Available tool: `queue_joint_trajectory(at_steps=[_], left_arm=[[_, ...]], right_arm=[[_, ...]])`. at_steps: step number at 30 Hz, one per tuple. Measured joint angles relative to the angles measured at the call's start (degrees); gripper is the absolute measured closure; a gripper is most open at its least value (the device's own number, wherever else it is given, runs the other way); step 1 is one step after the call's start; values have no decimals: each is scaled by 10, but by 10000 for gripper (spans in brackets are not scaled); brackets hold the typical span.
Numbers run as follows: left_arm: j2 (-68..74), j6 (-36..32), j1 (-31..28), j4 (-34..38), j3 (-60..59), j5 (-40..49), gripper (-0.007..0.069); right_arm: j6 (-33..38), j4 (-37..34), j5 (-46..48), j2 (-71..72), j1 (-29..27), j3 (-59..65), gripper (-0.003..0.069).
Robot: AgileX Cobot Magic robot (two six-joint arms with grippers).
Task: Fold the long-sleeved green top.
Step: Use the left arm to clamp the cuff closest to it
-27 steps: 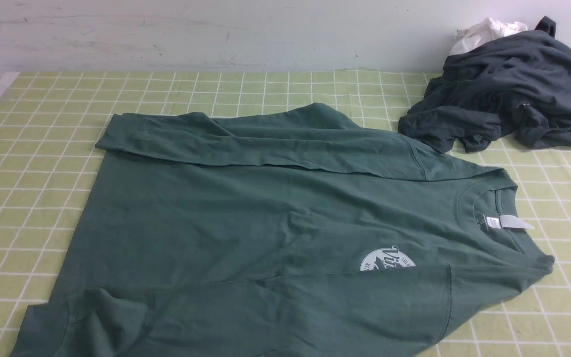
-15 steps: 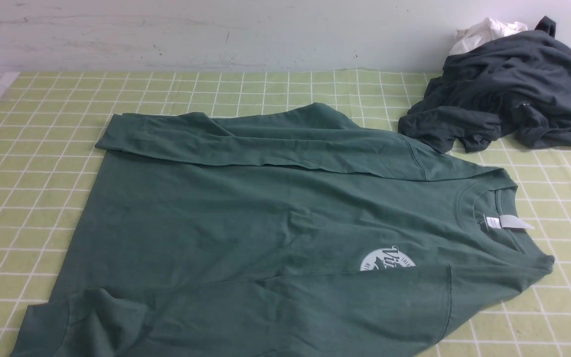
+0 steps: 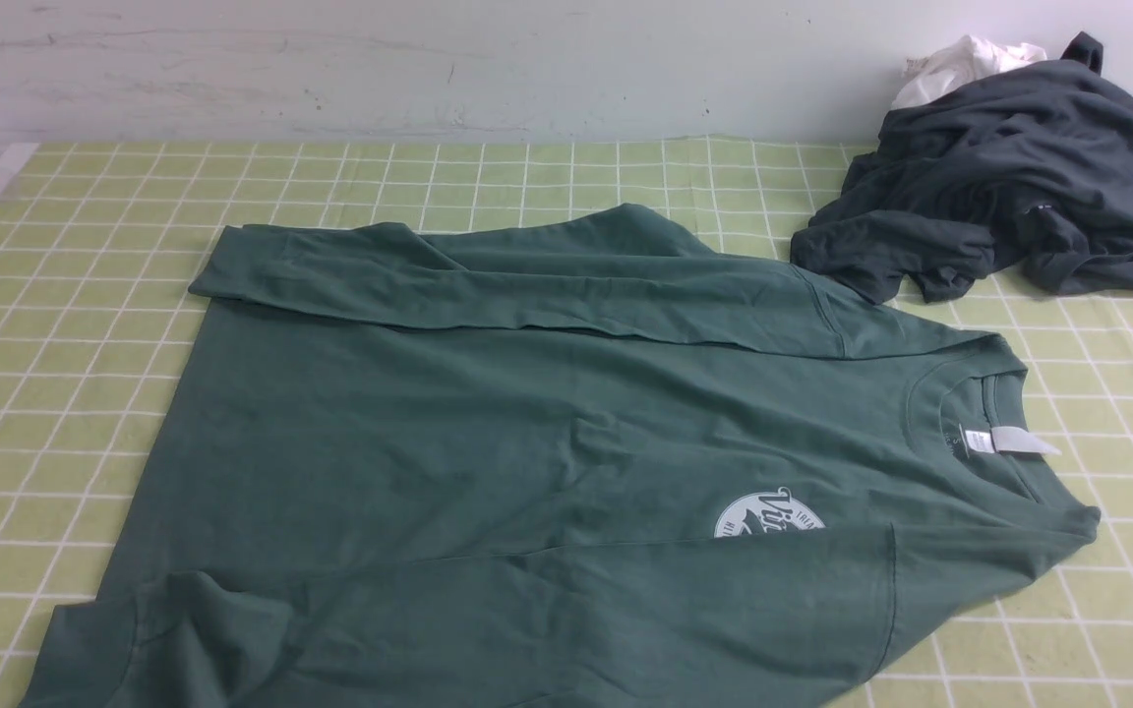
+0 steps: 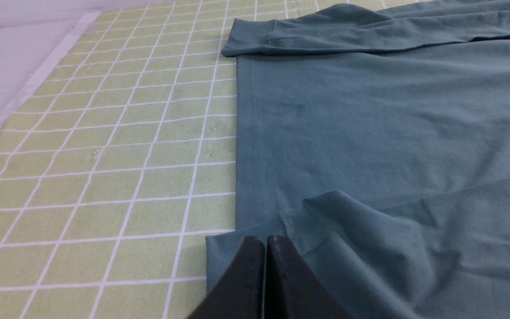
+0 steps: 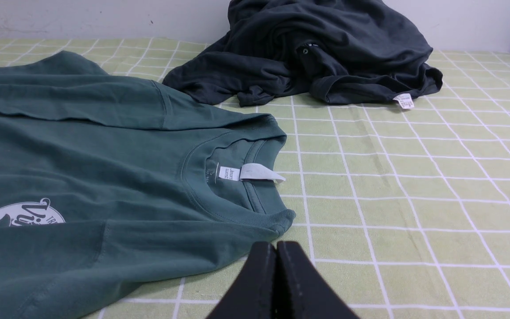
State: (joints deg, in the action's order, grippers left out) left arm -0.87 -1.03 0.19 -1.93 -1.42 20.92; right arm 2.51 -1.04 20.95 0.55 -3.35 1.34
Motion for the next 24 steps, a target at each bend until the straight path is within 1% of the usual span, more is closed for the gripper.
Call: queue_joint_trajectory(at_steps=[16, 18, 19, 21, 23, 24], left_arm=[[0, -2, 0, -1, 0, -1, 629], [0, -2, 0, -1, -1, -13, 629], [0, -2, 0, -1, -2, -26, 629], [0, -2, 0, -1, -3, -82, 629], [0, -2, 0, -1, -3, -201, 629], [0, -2, 0, -1, -3, -209, 629]], right_arm=[[0, 0, 0, 0, 0, 0, 669], [0, 0, -5, 0, 0, 0, 669], [0, -2, -15, 0, 0, 1, 669], [0, -5, -57, 0, 0, 3, 669], [0, -6, -165, 0, 0, 4, 669], [-1, -6, -187, 0, 0, 4, 669]])
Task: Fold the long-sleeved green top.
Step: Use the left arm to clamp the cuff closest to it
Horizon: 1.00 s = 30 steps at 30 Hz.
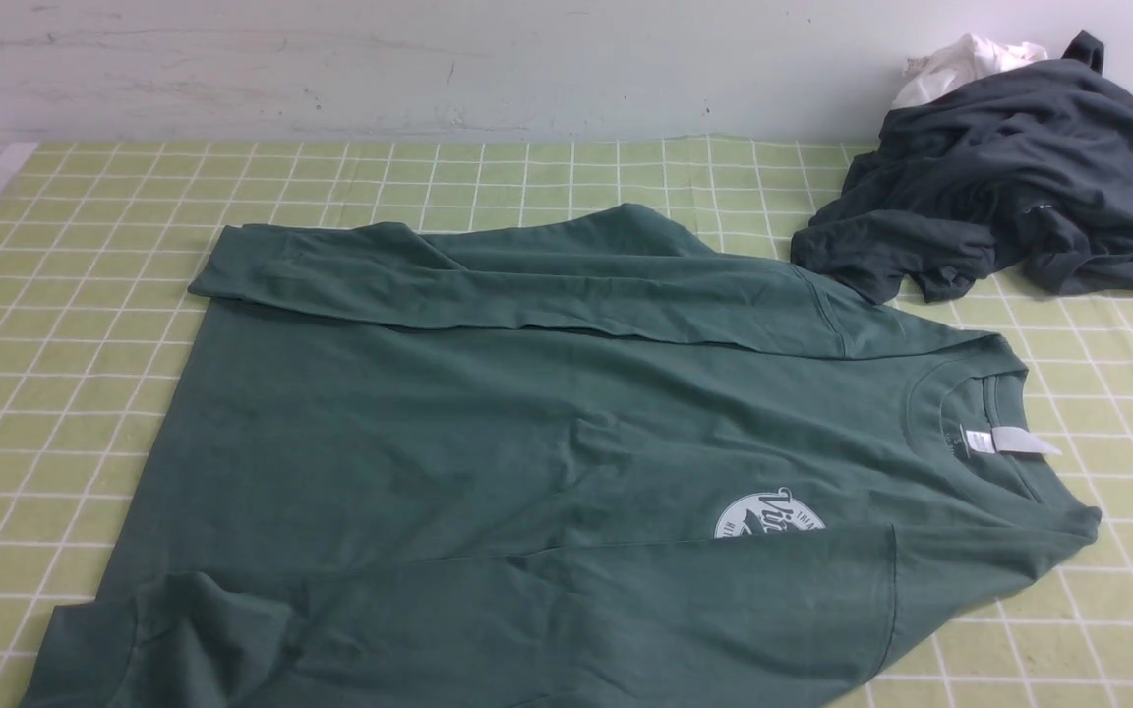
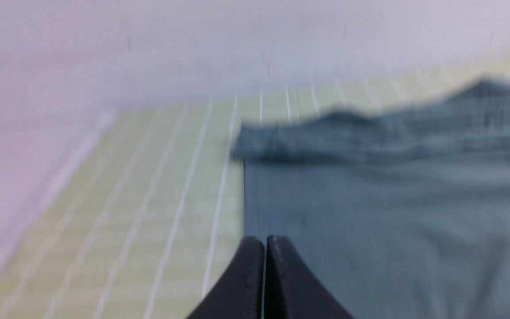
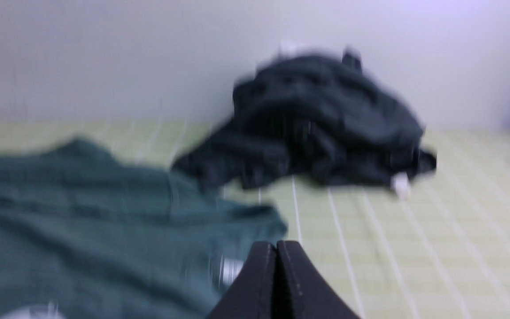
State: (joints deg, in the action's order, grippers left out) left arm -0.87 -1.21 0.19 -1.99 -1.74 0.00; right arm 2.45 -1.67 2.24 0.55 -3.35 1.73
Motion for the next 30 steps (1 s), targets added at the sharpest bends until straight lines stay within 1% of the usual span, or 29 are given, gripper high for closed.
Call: queue_joint_trajectory(at_steps=[1, 3, 6, 8, 9, 10, 11, 13, 14, 15, 17, 18, 20, 21, 22, 23, 25, 26, 27, 30], left_arm=[[0, 0, 0, 0, 0, -47, 629], [0, -2, 0, 0, 0, -186, 629], [0, -2, 0, 0, 0, -315, 629], [0, 12, 0, -1, 0, -396, 629], [0, 12, 0, -1, 0, -411, 629], [0, 31, 0, -2, 0, -440, 629], [0, 64, 0, -2, 0, -485, 629], [0, 116, 0, -2, 12, -497, 629], [0, 125, 0, -3, 18, -494, 629], [0, 156, 0, -7, 56, -454, 629], [10, 180, 0, -20, 128, -362, 629], [19, 184, 0, -24, 151, -330, 629], [63, 194, 0, -49, 220, -228, 629], [96, 198, 0, -68, 258, -149, 629], [124, 198, 0, -84, 282, -95, 629], [141, 198, 0, -91, 292, -63, 629], [195, 198, 0, -103, 310, 30, 629], [218, 198, 0, -106, 311, 65, 629], [243, 198, 0, -109, 309, 95, 629], [291, 201, 0, -109, 303, 130, 629]], right_arm=[[-2, 0, -34, 0, 0, 0, 669], [-15, 0, -182, 0, 0, 0, 669], [-31, -4, -311, 0, 0, 0, 669], [-60, -9, -359, 0, 0, 0, 669], [-63, -10, -364, 0, 0, 0, 669], [-80, -11, -374, 0, 0, 0, 669], [-102, -13, -391, 0, 0, 0, 669], [-121, -15, -405, 0, 0, -1, 669], [-122, -15, -405, 0, 0, -2, 669], [-124, -15, -390, 0, 0, -20, 669], [-120, -7, -358, -3, 0, -67, 669], [-118, -1, -349, -7, 0, -84, 669], [-113, 29, -313, -34, 0, -134, 669], [-104, 60, -282, -60, 0, -170, 669], [-97, 83, -250, -86, 0, -192, 669], [-93, 92, -228, -103, 0, -204, 669], [-88, 128, -149, -163, 0, -233, 669], [-88, 139, -114, -194, 0, -241, 669], [-90, 146, -54, -230, 0, -249, 669], [-108, 141, 48, -305, 9, -253, 669]])
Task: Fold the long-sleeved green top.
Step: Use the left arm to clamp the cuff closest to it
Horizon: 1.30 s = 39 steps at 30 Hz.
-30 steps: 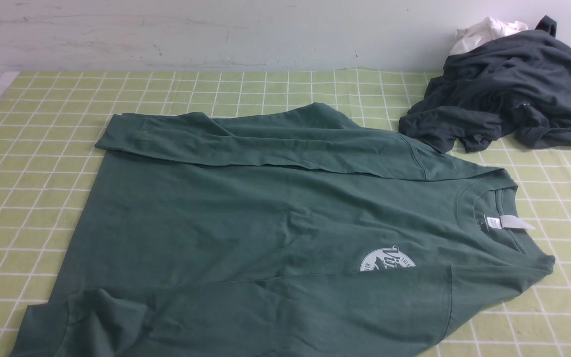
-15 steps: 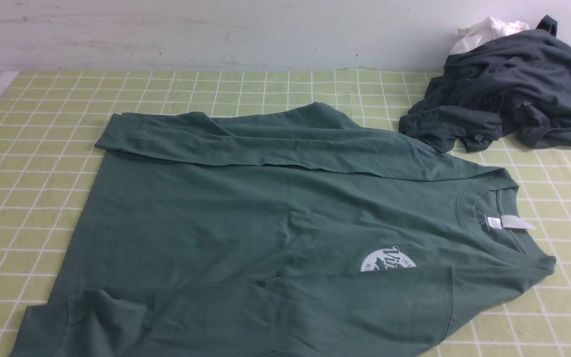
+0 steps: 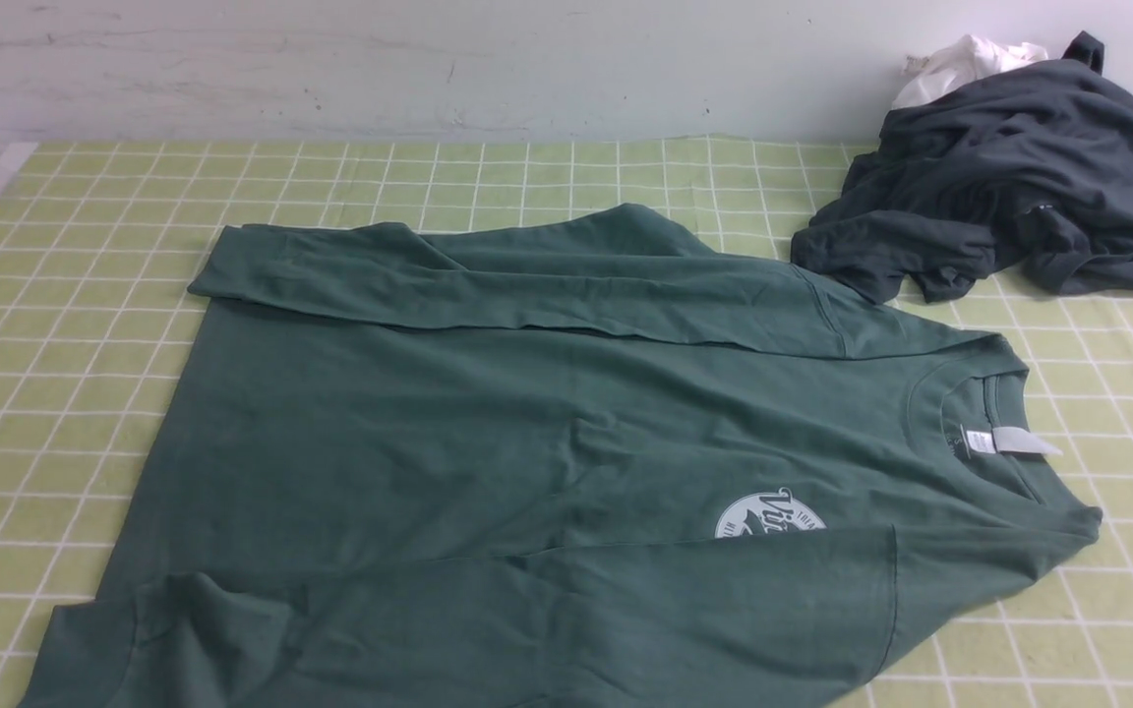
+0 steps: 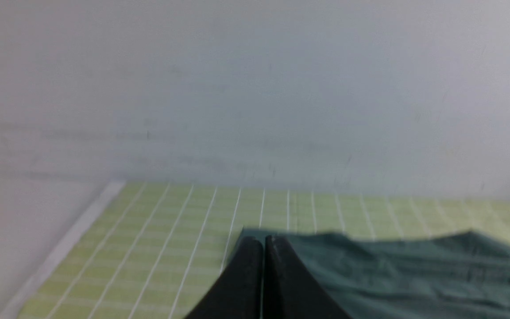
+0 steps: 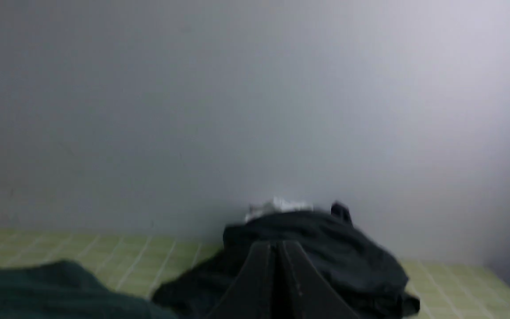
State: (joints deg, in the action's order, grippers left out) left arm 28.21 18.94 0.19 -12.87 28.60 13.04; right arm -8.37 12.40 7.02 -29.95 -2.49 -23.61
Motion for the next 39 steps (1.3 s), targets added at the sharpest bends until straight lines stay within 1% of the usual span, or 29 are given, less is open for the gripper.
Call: queue_joint_trajectory(at_steps=[3, 5, 6, 8, 11, 14, 15, 18, 19, 21, 25, 29, 30, 36, 38, 39], left_arm=[[50, 13, 0, 18, -1, 15, 629], [86, 13, 0, 40, 0, 50, 629], [114, 11, 0, 58, 0, 83, 627], [171, -19, 0, 107, 3, 136, 616], [244, -104, 0, 185, 16, 172, 607], [321, -220, -9, 278, 44, 191, 607], [348, -267, -20, 316, 59, 205, 605], [420, -368, -66, 398, 89, 244, 605], [433, -395, -77, 413, 94, 255, 605], [478, -465, -123, 461, 106, 280, 605], [531, -520, -177, 476, 109, 292, 588], [567, -534, -211, 477, 109, 271, 503], [581, -534, -218, 475, 110, 259, 449], [633, -534, -226, 454, 113, 232, 232], [643, -530, -226, 449, 116, 232, 179], [645, -528, -226, 449, 119, 232, 169]], right_arm=[[-11, -29, 94, -61, 32, 0, 669], [-12, -59, 154, -108, 61, 0, 669], [-10, -73, 189, -131, 82, 0, 669], [9, -103, 229, -183, 122, 0, 669], [48, -137, 237, -235, 170, 0, 669], [96, -160, 219, -267, 219, -3, 669], [115, -167, 212, -276, 238, -6, 669], [146, -178, 196, -286, 272, -11, 669], [150, -180, 194, -287, 278, -11, 669], [156, -183, 192, -287, 294, -12, 669], [157, -187, 190, -287, 300, -12, 669], [157, -196, 190, -287, 300, -12, 669], [157, -199, 190, -287, 300, -12, 669], [157, -216, 190, -287, 300, -12, 669], [157, -216, 187, -288, 300, -12, 669], [157, -216, 186, -288, 300, -12, 669]])
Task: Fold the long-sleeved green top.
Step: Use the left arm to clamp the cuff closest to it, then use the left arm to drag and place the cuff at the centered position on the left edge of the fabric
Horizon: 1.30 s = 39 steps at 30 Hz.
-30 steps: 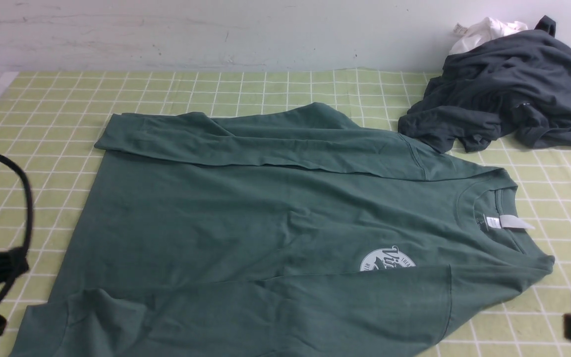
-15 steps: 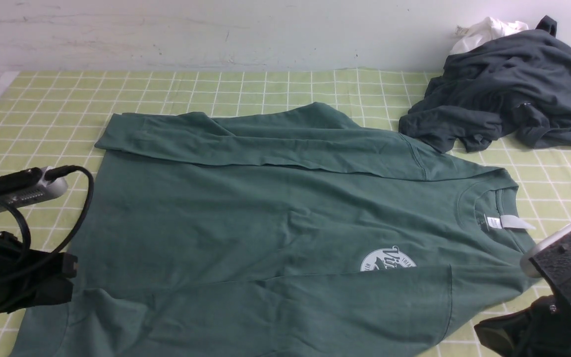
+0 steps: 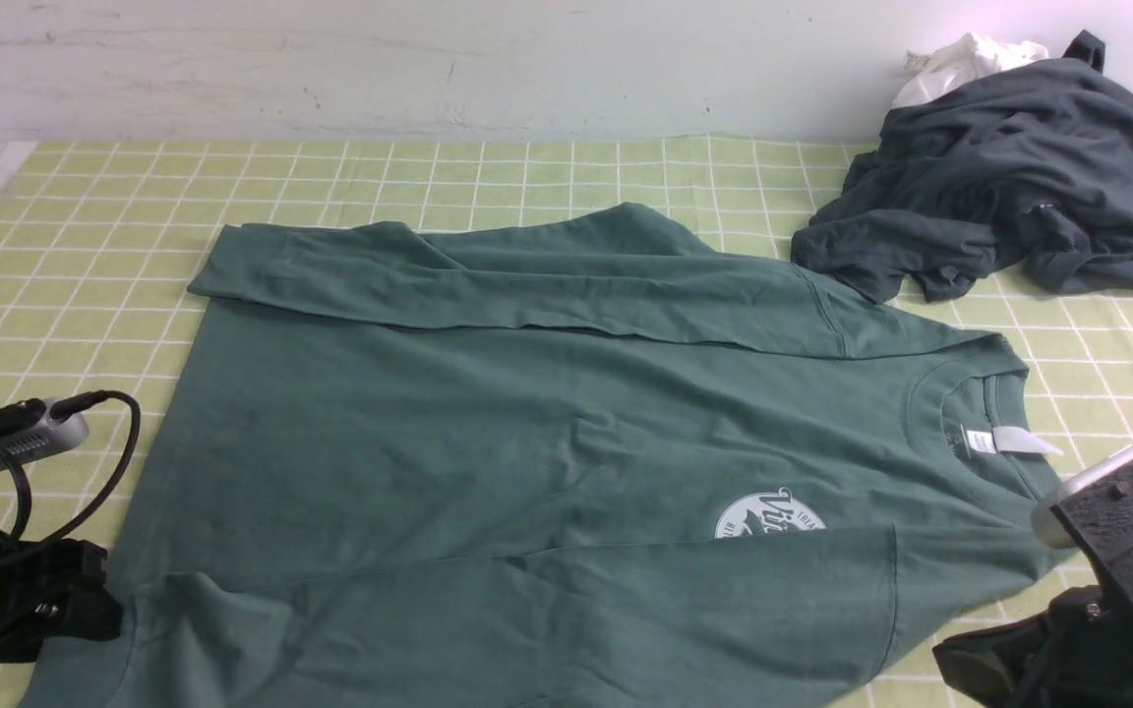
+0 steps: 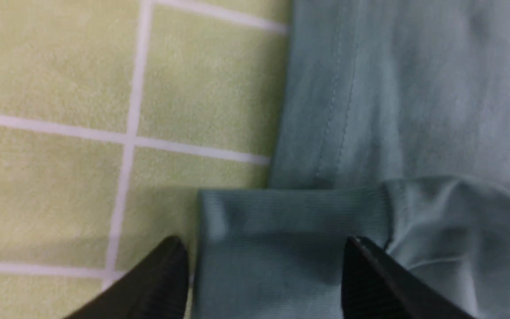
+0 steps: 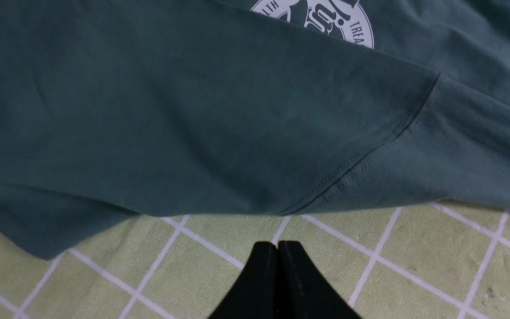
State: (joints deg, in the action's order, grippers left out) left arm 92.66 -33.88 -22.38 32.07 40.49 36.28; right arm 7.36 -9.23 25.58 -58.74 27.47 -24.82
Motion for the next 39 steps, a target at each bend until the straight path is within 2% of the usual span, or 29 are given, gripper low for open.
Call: queue_joint_trajectory(at_steps=[4, 6, 9, 11, 12, 13, 16, 25, 33, 39], left_arm=[[3, 5, 0, 0, 3, 3, 173], [3, 5, 0, -1, 3, 2, 211], [5, 6, -1, -5, 4, -2, 325], [8, 9, -1, -6, 9, 4, 427], [9, 10, -1, -6, 11, 8, 451], [9, 10, -1, -8, 21, 24, 533], [-2, 10, -1, -10, 49, 74, 610], [-100, 4, 15, -8, 98, 115, 619], [-142, -86, 119, 53, 235, 105, 619], [-105, -91, 138, 58, 313, 54, 619]], right_arm=[[0, -2, -4, 0, 0, 0, 669], [0, -4, -4, 0, 0, 0, 669], [0, -10, -4, 0, 0, 0, 669], [0, -13, -4, 0, 0, 0, 669], [0, -13, -4, 0, 0, 0, 669], [0, -13, -4, 0, 0, 0, 669], [0, -13, -4, 0, 0, 0, 669], [0, -14, -4, 0, 0, 0, 669], [0, -1, -4, 0, 0, 0, 669], [0, 20, -4, 0, 0, 0, 669]])
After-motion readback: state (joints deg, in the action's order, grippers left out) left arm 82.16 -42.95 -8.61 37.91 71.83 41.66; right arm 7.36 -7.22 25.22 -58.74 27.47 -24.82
